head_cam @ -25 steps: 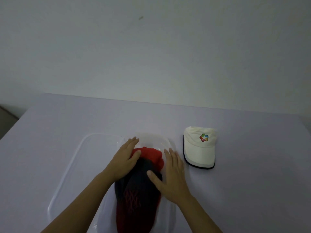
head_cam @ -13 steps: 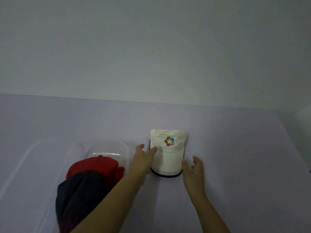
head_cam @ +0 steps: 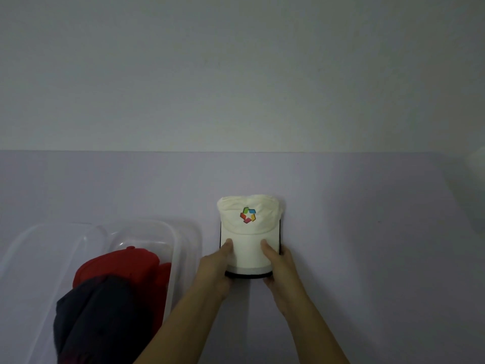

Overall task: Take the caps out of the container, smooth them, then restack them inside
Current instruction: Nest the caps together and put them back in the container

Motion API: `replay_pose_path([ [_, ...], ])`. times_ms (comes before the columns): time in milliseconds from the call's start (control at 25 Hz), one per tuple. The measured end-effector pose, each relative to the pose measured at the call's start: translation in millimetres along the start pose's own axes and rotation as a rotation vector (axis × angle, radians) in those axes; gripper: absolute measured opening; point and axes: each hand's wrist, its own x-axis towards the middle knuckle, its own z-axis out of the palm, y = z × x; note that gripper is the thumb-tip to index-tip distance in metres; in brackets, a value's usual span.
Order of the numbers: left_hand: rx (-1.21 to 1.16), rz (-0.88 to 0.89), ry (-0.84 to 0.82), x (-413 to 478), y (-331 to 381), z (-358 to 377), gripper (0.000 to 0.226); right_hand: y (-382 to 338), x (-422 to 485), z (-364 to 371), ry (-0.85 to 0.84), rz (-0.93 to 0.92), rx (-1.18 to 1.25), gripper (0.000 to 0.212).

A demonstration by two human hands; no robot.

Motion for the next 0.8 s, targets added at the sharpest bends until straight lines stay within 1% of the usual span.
replay_pose_path([
  [40, -0.019, -0.019, -0.029, -3, 0, 0, 0.035, 0, 1, 1, -0.025, 0.023, 0.077, 0.067],
  [80, -0.035, -0.033, -0.054, -6, 0, -1, 0.037, -1, -1, 2, -0.046, 0.054, 0.171, 0.068],
  [160, -0.058, -0.061, -0.107, -12, 0, -4, 0.035, -1, -10, 3, -0.087, 0.103, 0.347, 0.050],
  [200, -0.070, -0.071, -0.146, -18, 1, -6, 0.032, -1, -15, 2, -0.104, 0.098, 0.409, 0.044],
  [240, -0.081, -0.075, -0.199, -24, 4, -7, 0.026, -2, -21, 2, -0.127, 0.077, 0.451, 0.042],
  [320, -0.089, -0.049, -0.306, -37, 12, -10, 0.017, -4, -32, 3, -0.158, 0.021, 0.492, 0.044],
  [400, -0.039, -0.018, -0.374, -45, 24, -17, 0.022, -8, -43, 6, -0.189, -0.044, 0.470, 0.049],
  [480, 0.098, -0.025, -0.427, -50, 42, -28, 0.031, -13, -55, 13, -0.226, -0.111, 0.411, 0.049],
  [560, 0.227, -0.029, -0.428, -59, 64, -44, 0.032, -15, -68, 25, -0.262, -0.175, 0.338, 0.046],
  [600, 0.254, -0.023, -0.417, -63, 73, -53, 0.030, -14, -75, 34, -0.279, -0.200, 0.320, 0.045],
  [680, 0.175, -0.003, -0.419, -72, 89, -70, 0.029, -10, -88, 55, -0.308, -0.224, 0.314, 0.047],
  [800, 0.010, 0.093, -0.479, -83, 101, -95, 0.048, -1, -101, 92, -0.330, -0.258, 0.286, 0.047],
])
